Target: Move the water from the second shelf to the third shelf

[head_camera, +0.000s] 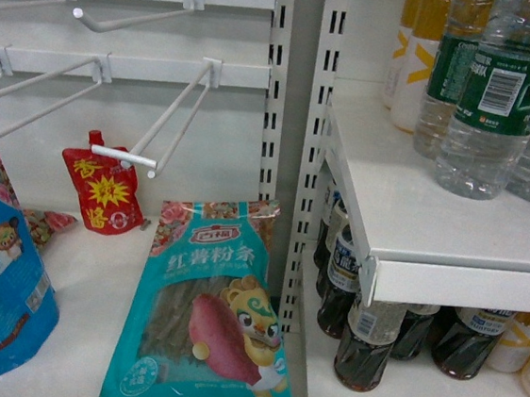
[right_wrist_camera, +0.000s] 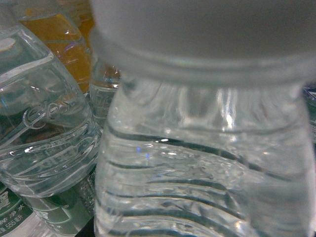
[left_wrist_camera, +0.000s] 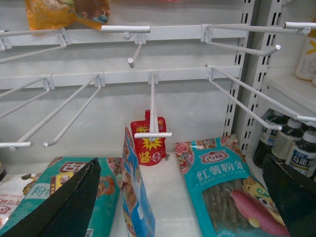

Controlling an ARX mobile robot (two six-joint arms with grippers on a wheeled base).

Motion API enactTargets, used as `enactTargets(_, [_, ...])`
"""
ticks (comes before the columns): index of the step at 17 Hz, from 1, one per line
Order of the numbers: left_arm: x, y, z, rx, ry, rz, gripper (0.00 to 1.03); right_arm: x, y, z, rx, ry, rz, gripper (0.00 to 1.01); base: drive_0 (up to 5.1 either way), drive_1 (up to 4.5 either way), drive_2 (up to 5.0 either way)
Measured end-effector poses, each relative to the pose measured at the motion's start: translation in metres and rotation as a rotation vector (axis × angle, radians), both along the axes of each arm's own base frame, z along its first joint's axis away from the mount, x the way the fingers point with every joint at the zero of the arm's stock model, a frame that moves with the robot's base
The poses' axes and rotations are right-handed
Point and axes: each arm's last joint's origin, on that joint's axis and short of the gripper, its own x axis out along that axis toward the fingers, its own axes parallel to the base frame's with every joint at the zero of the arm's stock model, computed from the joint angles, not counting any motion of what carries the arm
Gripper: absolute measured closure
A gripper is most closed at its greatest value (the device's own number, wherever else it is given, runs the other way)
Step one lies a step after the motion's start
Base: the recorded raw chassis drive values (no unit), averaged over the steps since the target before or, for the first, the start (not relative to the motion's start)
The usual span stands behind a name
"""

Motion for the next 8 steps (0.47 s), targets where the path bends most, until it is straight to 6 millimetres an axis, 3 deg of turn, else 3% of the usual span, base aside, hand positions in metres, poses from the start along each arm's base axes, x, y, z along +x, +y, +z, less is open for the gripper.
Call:
enactTargets(4, [0.0000,0.0000,0.0000,0.000,0.000,0.000,0.05,-0.0004,-0.0015,-0.0007,0.011,0.007,0.004,0.58,0.0,0.00,0.0])
enactTargets(7, [0.0000,0.0000,0.0000,0.000,0.000,0.000,0.05,-0.0003,-0.0014,-0.0004,0.013,0.003,0.008,0.32,0.0,0.00,0.0])
enactTargets(8, [0.0000,0.0000,0.0000,0.000,0.000,0.000,0.05,-0.0002,-0.0014,0.0005,0.012,-0.004,0.010,0.19,0.0,0.00,0.0])
